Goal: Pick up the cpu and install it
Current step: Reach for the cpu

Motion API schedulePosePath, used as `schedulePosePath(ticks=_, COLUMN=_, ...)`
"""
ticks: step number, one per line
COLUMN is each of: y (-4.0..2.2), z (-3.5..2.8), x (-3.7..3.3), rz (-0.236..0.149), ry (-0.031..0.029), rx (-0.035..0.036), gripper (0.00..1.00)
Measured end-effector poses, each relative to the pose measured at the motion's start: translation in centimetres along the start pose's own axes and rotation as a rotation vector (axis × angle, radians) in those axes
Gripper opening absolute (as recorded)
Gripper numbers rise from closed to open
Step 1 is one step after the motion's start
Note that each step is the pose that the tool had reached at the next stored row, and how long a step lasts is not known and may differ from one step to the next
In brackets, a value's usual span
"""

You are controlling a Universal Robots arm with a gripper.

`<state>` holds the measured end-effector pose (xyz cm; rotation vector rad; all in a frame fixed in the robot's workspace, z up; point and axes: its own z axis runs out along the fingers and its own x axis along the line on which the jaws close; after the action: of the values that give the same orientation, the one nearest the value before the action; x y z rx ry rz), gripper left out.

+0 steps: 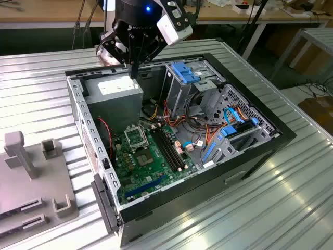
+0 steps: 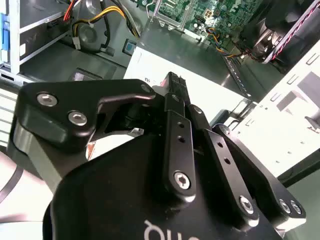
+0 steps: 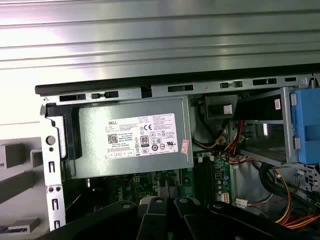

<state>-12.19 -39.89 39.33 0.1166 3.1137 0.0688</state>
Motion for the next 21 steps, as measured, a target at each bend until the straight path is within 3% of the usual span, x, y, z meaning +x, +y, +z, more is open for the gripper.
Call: schedulePosePath(ticks=21, y=-0.06, z=-0.02, x=0.78, rz=0.0, ry=0.0, rx=0.0, gripper=0.11)
